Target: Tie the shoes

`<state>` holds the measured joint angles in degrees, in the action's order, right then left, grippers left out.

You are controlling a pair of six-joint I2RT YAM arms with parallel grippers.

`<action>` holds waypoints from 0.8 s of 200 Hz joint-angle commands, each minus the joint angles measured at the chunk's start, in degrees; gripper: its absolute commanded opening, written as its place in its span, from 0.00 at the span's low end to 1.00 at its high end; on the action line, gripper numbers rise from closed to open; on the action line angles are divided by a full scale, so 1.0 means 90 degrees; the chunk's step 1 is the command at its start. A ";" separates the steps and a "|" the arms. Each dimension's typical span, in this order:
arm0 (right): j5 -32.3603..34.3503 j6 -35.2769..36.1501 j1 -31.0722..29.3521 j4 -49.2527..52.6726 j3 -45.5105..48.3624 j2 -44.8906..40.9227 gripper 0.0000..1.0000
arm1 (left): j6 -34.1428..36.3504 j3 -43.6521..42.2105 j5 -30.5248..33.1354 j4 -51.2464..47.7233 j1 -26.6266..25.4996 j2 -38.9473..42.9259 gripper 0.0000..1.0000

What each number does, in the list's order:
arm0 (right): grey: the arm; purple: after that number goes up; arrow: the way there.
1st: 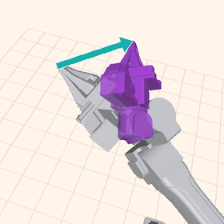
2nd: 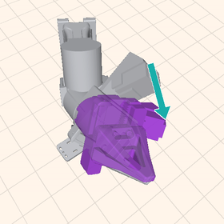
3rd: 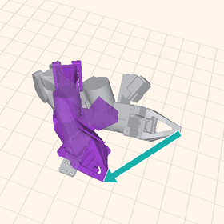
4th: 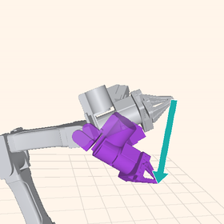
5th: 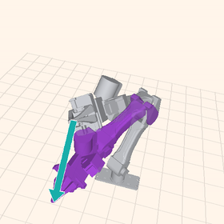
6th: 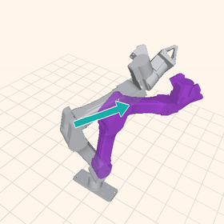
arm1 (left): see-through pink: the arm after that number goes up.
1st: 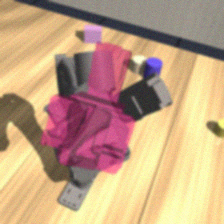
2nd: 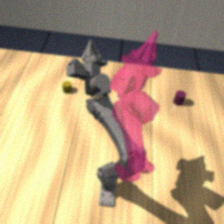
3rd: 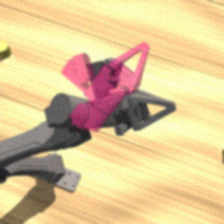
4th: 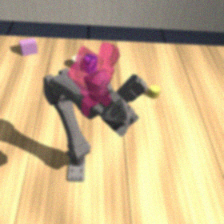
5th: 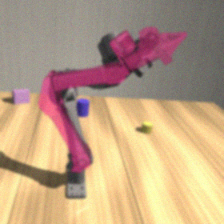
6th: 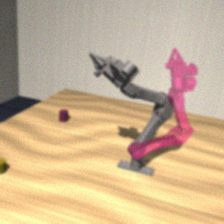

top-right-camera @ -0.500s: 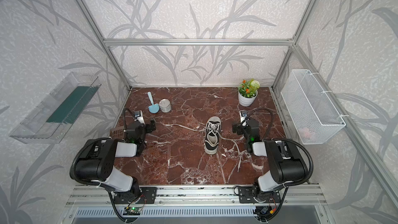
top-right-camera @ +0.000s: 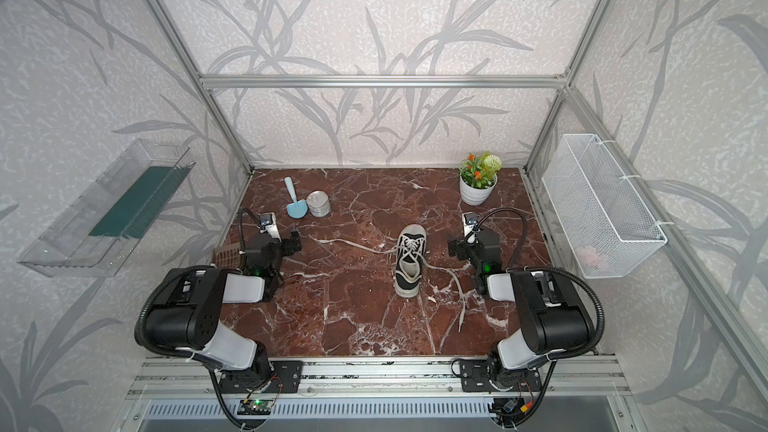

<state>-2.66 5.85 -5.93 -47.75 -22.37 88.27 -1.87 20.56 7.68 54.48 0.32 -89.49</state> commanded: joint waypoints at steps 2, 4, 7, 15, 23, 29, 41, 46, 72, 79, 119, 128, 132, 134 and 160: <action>-0.0037 0.0034 0.0015 -0.0144 -0.0053 -0.0003 0.99 | 0.0131 0.0061 0.0075 0.0129 -0.0020 -0.0076 0.99; -0.0037 0.0034 0.0015 -0.0142 -0.0053 -0.0003 0.99 | 0.0130 0.0065 0.0069 0.0124 -0.0017 -0.0073 0.99; -0.0037 0.0039 0.0015 -0.0144 -0.0053 -0.0004 0.99 | 0.0130 0.0068 0.0074 0.0121 -0.0024 -0.0076 0.99; -0.0037 0.0034 0.0015 -0.0144 -0.0053 -0.0003 0.99 | 0.0102 0.0079 0.0092 0.0090 -0.0015 -0.0076 0.99; -0.0037 0.0030 0.0015 -0.0140 -0.0053 -0.0003 0.99 | 0.0092 0.0098 0.0084 0.0070 -0.0002 -0.0076 0.99; -0.0037 0.0034 0.0015 -0.0144 -0.0053 -0.0003 0.99 | 0.0056 0.0125 0.0037 0.0004 0.0041 -0.0070 0.99; -0.0037 0.0027 0.0020 -0.0136 -0.0053 -0.0004 0.99 | 0.0020 0.0120 -0.0014 -0.0014 0.0078 -0.0060 0.99; -0.0046 0.0024 0.0024 -0.0134 -0.0053 0.0002 0.99 | 0.0035 0.0121 -0.0009 0.0001 0.0078 -0.0068 0.99; -0.0154 -0.0044 0.0103 -0.0065 -0.0093 0.0007 1.00 | 0.0028 0.0124 -0.0011 -0.0009 0.0081 -0.0061 0.99; -0.0159 -0.0044 0.0112 -0.0066 -0.0093 0.0002 1.00 | 0.0025 0.0117 -0.0003 0.0001 0.0081 -0.0065 0.99; -0.0052 -0.0017 0.0054 0.0024 0.0055 -0.0588 0.99 | 0.0186 -0.0179 0.0504 0.0097 -0.0182 0.0576 0.92; 0.0247 -0.0247 0.0054 0.1001 -0.0128 -0.1095 0.99 | 0.0214 -0.0161 0.0644 -0.0298 -0.0236 0.0971 0.92; 0.0320 -0.0355 0.0054 0.1524 -0.0256 -0.1335 0.99 | 0.0209 -0.0110 0.0711 -0.0547 -0.0253 0.1179 0.93; 0.0336 -0.0398 0.0061 0.1816 -0.0331 -0.1479 0.99 | 0.0203 -0.0088 0.0736 -0.0702 -0.0258 0.1256 0.92; 0.0746 -0.1297 0.0035 0.4610 -0.1016 -0.2652 0.99 | -0.0285 0.0821 0.0711 -0.3552 -0.0254 0.2432 0.92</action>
<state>-1.02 2.68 -5.37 -29.10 -25.50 72.71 -1.96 20.99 12.23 43.27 -1.83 -75.35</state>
